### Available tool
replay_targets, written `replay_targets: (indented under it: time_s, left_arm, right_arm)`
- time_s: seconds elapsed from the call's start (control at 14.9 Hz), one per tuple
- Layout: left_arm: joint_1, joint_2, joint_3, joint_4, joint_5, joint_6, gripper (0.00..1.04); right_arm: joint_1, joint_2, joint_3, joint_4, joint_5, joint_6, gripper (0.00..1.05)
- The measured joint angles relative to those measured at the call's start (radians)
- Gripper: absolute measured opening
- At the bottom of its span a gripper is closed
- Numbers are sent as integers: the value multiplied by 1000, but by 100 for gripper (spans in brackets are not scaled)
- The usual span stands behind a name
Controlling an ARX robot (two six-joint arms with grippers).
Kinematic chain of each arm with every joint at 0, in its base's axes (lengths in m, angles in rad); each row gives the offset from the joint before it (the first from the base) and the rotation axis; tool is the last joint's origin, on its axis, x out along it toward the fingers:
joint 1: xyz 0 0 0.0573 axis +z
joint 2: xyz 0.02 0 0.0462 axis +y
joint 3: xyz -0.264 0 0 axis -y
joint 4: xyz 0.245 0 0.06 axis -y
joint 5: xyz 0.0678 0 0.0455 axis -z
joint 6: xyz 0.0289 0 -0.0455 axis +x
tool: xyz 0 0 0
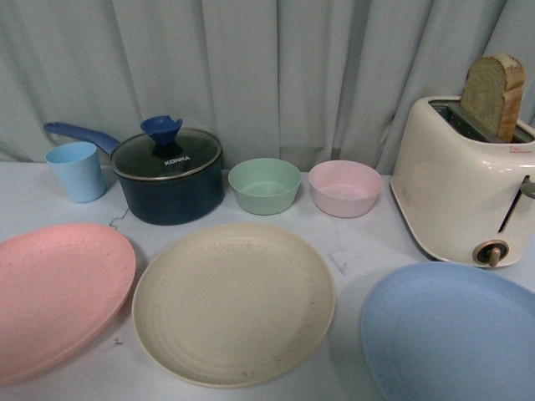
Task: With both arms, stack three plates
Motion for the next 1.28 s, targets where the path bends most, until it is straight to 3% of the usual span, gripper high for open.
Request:
replay_targets:
  time_s: [1.28]
  left_arm:
    - [0, 0, 0, 0, 0, 0, 98]
  right_arm:
    - [0, 0, 0, 0, 0, 0, 98]
